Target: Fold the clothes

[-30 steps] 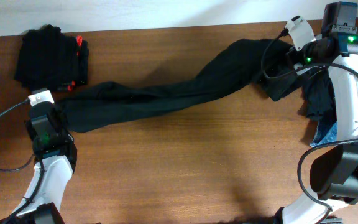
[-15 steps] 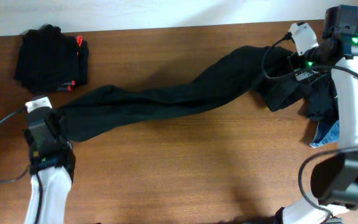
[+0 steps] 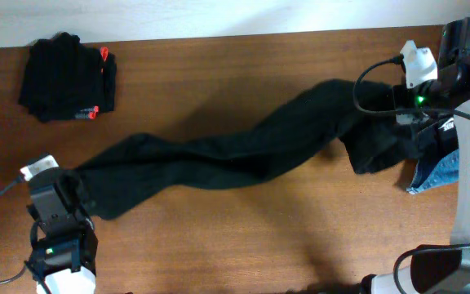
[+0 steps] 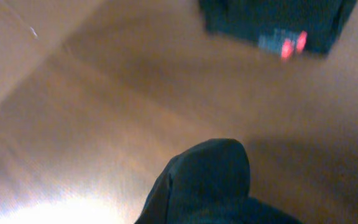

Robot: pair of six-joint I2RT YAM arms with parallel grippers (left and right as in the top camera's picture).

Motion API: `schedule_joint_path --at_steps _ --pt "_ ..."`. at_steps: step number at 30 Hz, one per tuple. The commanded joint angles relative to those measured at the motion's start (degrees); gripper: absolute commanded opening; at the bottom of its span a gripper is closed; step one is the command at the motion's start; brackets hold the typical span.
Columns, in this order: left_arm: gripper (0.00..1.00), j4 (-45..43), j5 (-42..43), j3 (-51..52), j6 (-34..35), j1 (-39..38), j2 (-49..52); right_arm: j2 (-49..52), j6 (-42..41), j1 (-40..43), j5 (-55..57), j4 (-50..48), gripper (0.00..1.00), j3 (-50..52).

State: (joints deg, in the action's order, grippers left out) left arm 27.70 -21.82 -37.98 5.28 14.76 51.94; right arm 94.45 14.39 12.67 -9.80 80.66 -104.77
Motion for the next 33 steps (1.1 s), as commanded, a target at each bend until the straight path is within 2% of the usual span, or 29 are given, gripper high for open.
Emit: schedule_joint_path --at_steps 1,13,18,23,26,33 --pt "0.00 3.43 2.51 -4.63 2.21 0.42 1.11 -1.16 -4.72 0.59 -0.04 2.49 0.04 -0.72" --pt "0.00 21.81 4.57 -21.55 -0.17 0.42 11.96 -1.09 -8.96 0.59 -0.17 15.08 0.04 -0.72" --pt "0.00 24.96 4.59 -22.14 -0.09 0.42 14.38 -1.09 -9.38 0.59 -0.52 16.68 0.04 -0.66" --pt "0.00 28.52 4.63 -22.16 3.13 0.42 13.64 -1.09 -9.38 0.59 -0.52 16.68 0.04 -0.42" --pt "0.00 30.01 7.61 -22.16 3.28 0.42 12.81 -1.14 -9.46 0.59 -0.52 16.68 0.04 0.22" --pt "0.00 32.81 8.98 -22.16 3.28 0.42 12.41 -1.90 -11.50 0.59 -0.48 16.68 0.04 5.84"
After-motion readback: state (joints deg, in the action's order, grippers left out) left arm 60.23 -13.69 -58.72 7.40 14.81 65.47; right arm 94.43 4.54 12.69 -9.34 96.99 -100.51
